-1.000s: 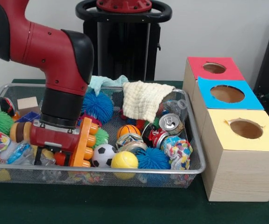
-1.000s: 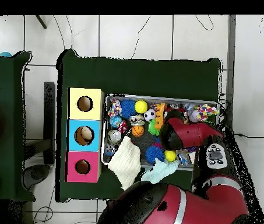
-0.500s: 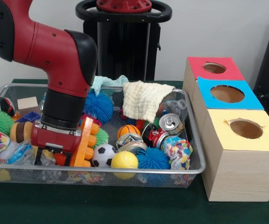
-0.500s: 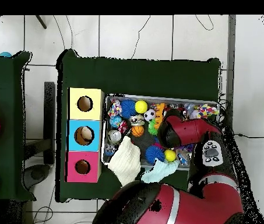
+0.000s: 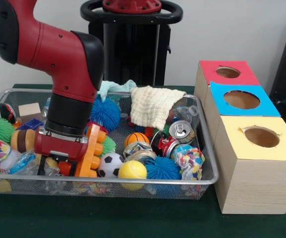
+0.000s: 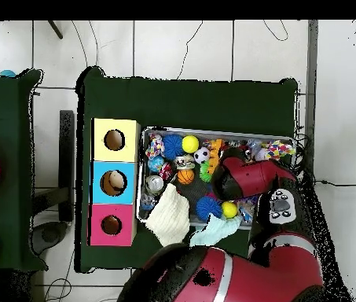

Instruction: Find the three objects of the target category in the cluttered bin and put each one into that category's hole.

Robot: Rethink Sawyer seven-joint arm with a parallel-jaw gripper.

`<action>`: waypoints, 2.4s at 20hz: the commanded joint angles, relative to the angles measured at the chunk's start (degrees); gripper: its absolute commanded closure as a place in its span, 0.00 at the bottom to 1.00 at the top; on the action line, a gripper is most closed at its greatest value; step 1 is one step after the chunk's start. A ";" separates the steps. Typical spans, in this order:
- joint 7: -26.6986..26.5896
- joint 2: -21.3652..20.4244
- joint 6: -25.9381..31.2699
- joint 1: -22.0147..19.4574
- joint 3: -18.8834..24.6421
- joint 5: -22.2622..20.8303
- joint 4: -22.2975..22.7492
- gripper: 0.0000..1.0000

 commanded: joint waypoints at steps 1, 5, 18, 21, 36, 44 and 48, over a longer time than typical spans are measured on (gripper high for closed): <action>5.14 7.12 -7.61 4.69 -5.58 -1.25 3.10 0.00; 4.96 6.26 -10.15 5.42 -7.02 -0.42 5.04 0.00; 2.15 0.98 -4.22 1.55 -0.90 -4.50 9.27 0.00; 1.71 -0.90 -3.58 0.33 0.72 -5.31 10.93 0.00; 2.62 -7.07 -6.21 -0.46 0.68 -8.69 18.38 0.00; 0.60 -2.38 -2.03 0.45 -0.12 -8.42 14.71 0.00; 0.22 2.64 0.61 2.43 -2.01 -6.92 10.34 0.00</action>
